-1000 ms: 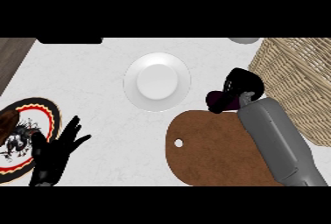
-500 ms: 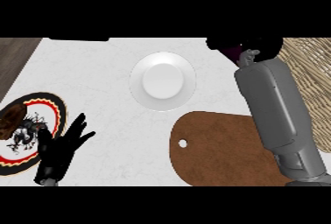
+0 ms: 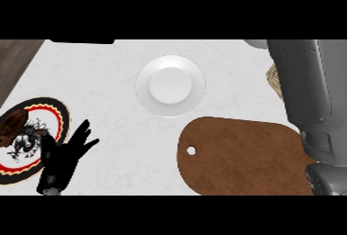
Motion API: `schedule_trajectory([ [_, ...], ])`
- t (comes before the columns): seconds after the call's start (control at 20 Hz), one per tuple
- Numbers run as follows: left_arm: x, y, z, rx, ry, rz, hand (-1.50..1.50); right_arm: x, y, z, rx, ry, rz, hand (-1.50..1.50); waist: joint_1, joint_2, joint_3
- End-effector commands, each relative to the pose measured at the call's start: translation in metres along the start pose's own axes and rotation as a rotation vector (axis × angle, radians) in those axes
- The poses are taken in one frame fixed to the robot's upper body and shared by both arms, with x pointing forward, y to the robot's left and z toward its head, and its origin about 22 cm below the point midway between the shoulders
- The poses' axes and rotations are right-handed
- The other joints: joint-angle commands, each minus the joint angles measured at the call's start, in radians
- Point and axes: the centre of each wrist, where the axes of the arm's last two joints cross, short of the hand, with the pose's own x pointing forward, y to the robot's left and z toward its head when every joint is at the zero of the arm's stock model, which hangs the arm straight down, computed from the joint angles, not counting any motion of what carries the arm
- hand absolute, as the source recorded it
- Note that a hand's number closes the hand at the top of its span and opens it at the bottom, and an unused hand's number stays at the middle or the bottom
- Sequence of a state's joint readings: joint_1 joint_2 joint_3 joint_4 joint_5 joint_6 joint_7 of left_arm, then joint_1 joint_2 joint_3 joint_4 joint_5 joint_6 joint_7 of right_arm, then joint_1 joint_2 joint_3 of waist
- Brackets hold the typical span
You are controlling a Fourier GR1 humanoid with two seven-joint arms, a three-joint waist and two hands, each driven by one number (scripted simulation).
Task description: Pick the eggplant from the cutting board and place it in the basket
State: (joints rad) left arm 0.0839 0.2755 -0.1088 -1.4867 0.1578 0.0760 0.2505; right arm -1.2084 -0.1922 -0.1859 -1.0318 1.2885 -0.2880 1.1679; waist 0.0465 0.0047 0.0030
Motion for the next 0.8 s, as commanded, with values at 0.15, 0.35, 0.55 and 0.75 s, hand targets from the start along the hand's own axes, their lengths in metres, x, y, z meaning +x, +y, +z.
schedule_trajectory([
  [0.15,-0.022,0.006,0.003,0.019,0.117,-0.020,0.00,0.035,-0.041,-0.031,-0.196,0.274,-0.091,1.50,-0.013,0.005,-0.006],
  [0.35,-0.026,0.011,0.006,0.015,0.121,-0.003,0.00,0.030,-0.053,-0.056,-0.249,0.309,-0.077,1.50,-0.020,0.004,-0.005],
  [0.55,-0.032,0.006,0.014,0.015,0.126,0.004,0.00,0.020,-0.064,-0.087,-0.246,0.350,-0.061,1.50,-0.012,0.005,-0.004],
  [0.75,-0.035,0.005,0.010,0.031,0.121,-0.013,0.00,0.002,-0.057,-0.099,-0.236,0.374,-0.018,1.50,-0.026,0.004,-0.004],
])
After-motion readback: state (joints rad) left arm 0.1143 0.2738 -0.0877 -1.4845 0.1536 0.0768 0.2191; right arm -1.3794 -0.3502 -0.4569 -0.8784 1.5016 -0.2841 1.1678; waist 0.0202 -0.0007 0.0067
